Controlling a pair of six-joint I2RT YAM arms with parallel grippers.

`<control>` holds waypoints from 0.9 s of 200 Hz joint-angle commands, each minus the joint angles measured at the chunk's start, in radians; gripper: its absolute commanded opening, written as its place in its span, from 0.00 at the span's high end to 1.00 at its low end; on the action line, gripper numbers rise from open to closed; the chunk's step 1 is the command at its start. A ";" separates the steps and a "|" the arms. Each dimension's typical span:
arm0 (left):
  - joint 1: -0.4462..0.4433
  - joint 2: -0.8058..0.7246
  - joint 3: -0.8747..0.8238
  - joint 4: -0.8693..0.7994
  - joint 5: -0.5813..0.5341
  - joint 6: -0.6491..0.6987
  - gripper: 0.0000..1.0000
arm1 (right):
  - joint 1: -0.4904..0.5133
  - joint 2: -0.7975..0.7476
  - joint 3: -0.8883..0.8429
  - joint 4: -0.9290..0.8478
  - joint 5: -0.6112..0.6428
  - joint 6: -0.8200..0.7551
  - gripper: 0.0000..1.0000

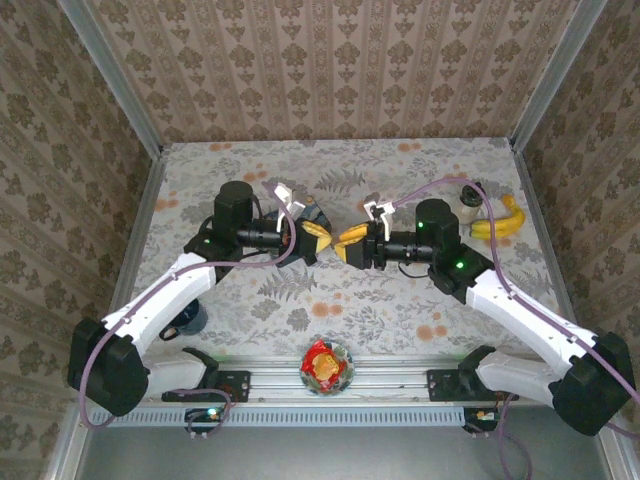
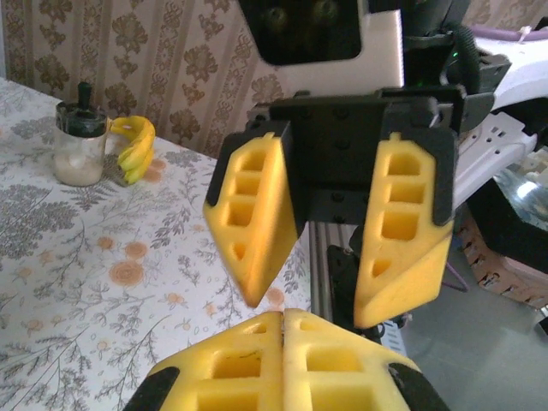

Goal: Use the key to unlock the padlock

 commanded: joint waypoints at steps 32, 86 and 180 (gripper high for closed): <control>0.006 -0.019 -0.010 0.081 0.050 -0.049 1.00 | -0.005 0.045 0.037 0.078 -0.058 0.037 0.63; 0.006 -0.021 -0.019 0.116 0.039 -0.075 1.00 | -0.005 0.053 0.040 0.076 -0.068 0.038 0.67; 0.006 -0.022 -0.025 0.143 0.037 -0.095 1.00 | -0.011 0.052 0.042 0.049 -0.065 0.031 0.79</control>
